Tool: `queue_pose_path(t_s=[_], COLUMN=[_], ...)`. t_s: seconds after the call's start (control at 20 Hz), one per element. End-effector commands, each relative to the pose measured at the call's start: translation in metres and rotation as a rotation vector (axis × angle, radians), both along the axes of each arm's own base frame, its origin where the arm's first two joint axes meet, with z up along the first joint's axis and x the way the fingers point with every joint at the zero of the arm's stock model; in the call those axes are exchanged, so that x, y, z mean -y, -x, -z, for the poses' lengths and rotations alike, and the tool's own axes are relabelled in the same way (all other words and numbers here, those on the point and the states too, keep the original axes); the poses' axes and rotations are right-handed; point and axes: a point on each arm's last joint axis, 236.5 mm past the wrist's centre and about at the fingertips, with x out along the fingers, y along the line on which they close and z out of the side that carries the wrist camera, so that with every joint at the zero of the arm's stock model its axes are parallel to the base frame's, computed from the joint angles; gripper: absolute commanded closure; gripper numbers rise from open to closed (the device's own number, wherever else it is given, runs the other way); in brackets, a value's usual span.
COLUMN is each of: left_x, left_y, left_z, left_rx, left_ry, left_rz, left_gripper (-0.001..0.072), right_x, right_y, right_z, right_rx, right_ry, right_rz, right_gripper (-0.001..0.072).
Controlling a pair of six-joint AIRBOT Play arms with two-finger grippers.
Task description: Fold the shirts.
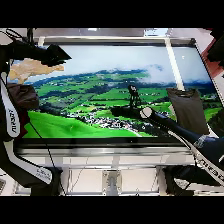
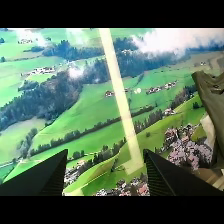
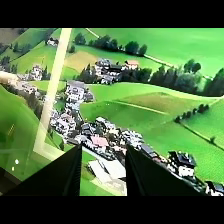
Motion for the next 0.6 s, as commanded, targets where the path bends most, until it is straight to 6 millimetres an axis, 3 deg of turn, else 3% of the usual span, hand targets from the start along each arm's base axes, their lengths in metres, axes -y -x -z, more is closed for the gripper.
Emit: queue_pose_path(t_s=[0.0,0.2,0.4,0.55], left_x=[0.0,0.0,-0.009,-0.005], left_y=[0.0,0.0,-0.03,-0.035], left_z=[0.0,0.0,-0.014,-0.024], left_rx=[0.0,0.0,0.118,0.14], left_ry=[0.0,0.0,0.007,0.051], left_rz=[0.0,0.0,-0.089,-0.103], left_gripper=[0.0157,0.0156,0.0156,0.0157], right_x=[0.0,0.0,0.001,0.012], right_y=[0.0,0.0,-0.001,-0.012], right_z=[0.0,0.0,0.0,0.001], right_rx=[0.0,-0.001,0.003,0.052], right_ry=[0.0,0.0,0.003,0.045], right_rz=[0.0,0.0,0.001,0.01], right_gripper=[0.036,0.0359,0.036,0.0359])
